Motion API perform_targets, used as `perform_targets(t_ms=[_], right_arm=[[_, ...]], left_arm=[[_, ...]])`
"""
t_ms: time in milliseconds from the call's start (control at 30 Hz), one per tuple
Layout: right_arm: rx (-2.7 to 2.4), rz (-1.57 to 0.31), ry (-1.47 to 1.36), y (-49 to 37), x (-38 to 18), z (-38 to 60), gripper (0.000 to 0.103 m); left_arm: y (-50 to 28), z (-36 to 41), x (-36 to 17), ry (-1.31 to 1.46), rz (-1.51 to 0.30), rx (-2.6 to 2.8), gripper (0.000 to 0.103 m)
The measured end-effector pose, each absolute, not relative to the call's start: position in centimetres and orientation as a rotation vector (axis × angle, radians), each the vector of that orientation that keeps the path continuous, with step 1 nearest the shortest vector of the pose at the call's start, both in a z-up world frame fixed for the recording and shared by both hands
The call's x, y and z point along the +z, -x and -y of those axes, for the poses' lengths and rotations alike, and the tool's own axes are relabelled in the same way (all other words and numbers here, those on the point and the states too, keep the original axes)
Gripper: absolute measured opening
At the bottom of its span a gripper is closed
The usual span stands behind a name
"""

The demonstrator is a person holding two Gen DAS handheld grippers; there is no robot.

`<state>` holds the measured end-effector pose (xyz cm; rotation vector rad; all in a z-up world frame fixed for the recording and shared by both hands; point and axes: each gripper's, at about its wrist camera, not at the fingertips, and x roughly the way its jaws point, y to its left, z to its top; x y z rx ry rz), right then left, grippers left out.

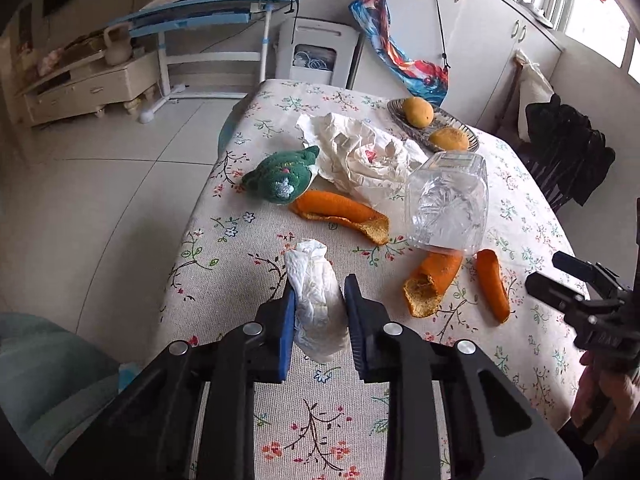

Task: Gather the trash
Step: 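Grasp an orange peel with the right gripper while the left gripper holds the white bag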

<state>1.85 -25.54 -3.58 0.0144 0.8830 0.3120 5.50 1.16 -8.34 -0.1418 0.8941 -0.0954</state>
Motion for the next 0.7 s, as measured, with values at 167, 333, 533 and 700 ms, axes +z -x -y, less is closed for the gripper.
perform_targets(t_ms=[167, 333, 533, 700], right_arm=[[0.363, -0.921, -0.009, -2.7, -4.5, 23.4, 0.096], [0.39, -0.943, -0.008, -3.4, -4.8, 22.6, 0.078], [0.396, -0.966, 0.02, -3.5, -5.4, 21.8, 0.061], [0.388, -0.954, 0.072, -3.2, -5.4, 21.1, 0.039]], left_arm=[[-5.2, -1.4, -8.1, 0.142, -0.881, -0.098, 0.023], [-5.2, -1.7, -7.8, 0.158, -0.885, -0.097, 0.023], [-5.1, -1.3, -7.4, 0.141, -0.873, -0.102, 0.023], [-4.8, -0.7, -7.0, 0.11, -0.857, -0.109, 0.023]])
